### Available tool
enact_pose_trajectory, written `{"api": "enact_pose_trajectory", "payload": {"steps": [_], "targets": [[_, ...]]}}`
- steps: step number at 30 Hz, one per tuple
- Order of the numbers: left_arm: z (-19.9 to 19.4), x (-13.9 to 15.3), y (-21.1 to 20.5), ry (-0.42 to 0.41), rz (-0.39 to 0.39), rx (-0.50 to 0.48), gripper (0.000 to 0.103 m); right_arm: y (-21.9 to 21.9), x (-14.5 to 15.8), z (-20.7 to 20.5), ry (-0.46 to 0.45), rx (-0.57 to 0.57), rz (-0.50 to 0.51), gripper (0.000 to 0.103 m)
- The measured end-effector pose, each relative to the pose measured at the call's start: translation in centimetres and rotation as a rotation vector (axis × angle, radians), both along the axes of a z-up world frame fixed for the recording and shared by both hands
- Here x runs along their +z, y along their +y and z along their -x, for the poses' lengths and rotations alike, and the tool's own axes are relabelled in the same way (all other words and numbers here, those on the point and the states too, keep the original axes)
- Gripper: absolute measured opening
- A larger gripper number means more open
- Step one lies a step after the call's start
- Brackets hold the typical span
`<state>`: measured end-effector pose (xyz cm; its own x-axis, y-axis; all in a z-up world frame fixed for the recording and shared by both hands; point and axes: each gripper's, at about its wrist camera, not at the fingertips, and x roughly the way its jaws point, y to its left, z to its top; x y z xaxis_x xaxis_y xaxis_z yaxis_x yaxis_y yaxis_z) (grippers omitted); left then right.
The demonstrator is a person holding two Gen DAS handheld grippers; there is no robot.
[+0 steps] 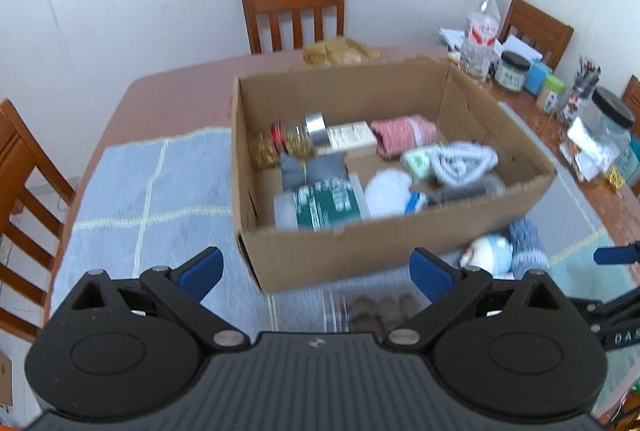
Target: Organize objects
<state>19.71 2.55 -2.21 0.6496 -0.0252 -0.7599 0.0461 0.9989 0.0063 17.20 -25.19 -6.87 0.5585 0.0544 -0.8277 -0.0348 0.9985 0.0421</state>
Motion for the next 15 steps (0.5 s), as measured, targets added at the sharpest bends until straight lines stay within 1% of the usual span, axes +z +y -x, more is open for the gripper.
{"api": "enact_pose_trajectory", "payload": {"steps": [2,11,15], "targets": [[0.5,-0.6,-0.1,0.009,0.002,0.006,0.099,0.0,-0.4,0.1,0.013,-0.015,0.014,0.103],[2.1,-3.7,-0.6,0.064,0.028,-0.011,0.099,0.0,-1.9,0.6,0.061,-0.103,0.01,0.103],[2.7,-4.9,-0.7,0.099,0.063,-0.002,0.099,0.0,-2.0,0.4,0.062,-0.1,0.005,0.103]]}}
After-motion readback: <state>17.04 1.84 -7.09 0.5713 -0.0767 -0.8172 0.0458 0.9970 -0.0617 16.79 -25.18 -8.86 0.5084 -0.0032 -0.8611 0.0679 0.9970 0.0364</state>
